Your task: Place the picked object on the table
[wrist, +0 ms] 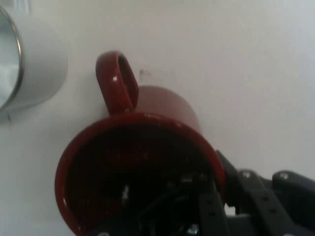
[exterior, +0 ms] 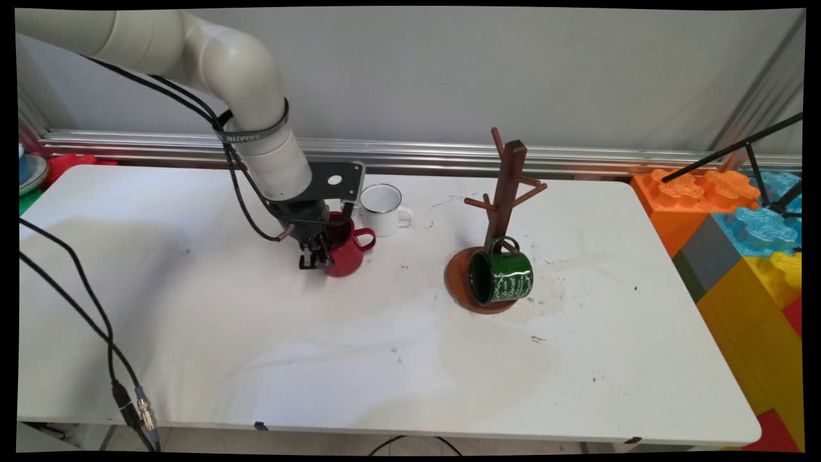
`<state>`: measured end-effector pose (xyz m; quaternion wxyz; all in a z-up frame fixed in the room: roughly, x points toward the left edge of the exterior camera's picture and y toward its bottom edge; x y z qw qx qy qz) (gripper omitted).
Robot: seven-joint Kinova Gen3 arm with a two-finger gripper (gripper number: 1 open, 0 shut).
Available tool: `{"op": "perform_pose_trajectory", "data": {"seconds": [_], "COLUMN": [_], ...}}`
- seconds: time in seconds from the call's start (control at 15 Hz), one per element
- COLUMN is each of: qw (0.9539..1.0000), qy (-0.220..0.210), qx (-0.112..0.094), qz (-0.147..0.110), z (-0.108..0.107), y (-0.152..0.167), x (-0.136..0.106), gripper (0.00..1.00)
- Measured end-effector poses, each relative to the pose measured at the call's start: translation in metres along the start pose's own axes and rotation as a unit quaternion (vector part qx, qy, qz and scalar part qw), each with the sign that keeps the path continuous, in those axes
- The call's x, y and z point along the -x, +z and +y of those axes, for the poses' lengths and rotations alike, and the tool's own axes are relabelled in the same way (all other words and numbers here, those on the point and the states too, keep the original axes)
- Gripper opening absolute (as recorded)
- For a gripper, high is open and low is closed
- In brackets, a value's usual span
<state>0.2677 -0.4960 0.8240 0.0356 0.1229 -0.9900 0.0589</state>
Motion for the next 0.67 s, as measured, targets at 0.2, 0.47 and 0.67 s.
{"op": "perform_pose_trajectory", "data": {"seconds": [0.2,0.47,0.67], "qw": [1.0,1.0,0.9998], "qy": [0.001,0.002,0.006], "qx": [-0.002,-0.006,-0.013], "qz": [-0.002,0.004,0.014], "z": [-0.001,-0.001,-0.002], "y": [0.007,0.009,0.003], "x": [-0.006,-0.012,-0.017], "gripper": [1.0,1.0,1.0]}}
